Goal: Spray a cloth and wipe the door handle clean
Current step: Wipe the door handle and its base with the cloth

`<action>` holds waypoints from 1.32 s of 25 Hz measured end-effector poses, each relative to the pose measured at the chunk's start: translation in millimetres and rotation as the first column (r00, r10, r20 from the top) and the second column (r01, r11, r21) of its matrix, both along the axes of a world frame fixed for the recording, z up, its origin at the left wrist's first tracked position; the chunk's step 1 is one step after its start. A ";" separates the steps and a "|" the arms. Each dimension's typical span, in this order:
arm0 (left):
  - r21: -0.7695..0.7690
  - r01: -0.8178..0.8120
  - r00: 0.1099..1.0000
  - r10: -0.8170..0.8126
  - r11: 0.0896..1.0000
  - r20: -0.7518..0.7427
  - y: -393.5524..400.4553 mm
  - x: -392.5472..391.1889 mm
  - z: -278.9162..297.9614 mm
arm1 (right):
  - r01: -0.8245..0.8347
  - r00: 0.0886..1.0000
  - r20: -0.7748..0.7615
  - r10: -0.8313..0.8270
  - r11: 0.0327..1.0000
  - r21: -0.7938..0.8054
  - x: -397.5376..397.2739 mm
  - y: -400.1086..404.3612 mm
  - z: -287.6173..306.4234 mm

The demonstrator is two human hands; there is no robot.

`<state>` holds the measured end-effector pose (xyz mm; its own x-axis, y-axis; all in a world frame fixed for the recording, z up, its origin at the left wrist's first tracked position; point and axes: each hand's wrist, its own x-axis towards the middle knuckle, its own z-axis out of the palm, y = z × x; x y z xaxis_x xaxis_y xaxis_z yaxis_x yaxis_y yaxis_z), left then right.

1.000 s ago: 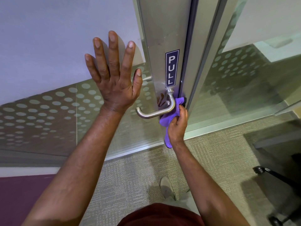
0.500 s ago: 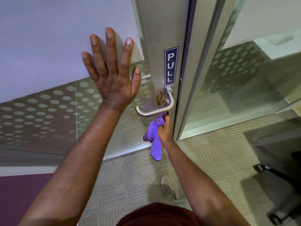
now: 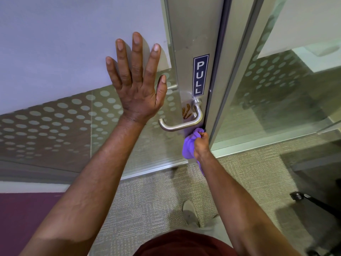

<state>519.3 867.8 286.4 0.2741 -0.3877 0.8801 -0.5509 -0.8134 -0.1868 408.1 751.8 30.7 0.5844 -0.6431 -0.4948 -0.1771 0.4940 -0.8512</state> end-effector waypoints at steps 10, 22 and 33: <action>-0.014 -0.004 1.000 0.004 1.000 0.004 -0.6 -0.4 -1.7 | -0.036 0.991 0.133 0.027 0.997 0.067 -42.3 6.7 58.9; -0.011 0.032 0.999 -0.032 0.999 -0.010 0.2 0.1 -2.1 | 0.036 0.995 0.094 0.018 0.841 -0.539 -19.6 47.4 97.0; -0.012 0.048 0.999 -0.048 0.999 -0.008 -1.1 -0.8 1.4 | -0.102 0.978 0.026 0.206 0.585 -0.804 -14.5 51.8 78.5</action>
<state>518.6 866.7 287.8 0.2630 -0.3901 0.8824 -0.5906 -0.7883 -0.1725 393.7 803.6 109.3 0.7270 -0.6437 0.2389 -0.0693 -0.4149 -0.9072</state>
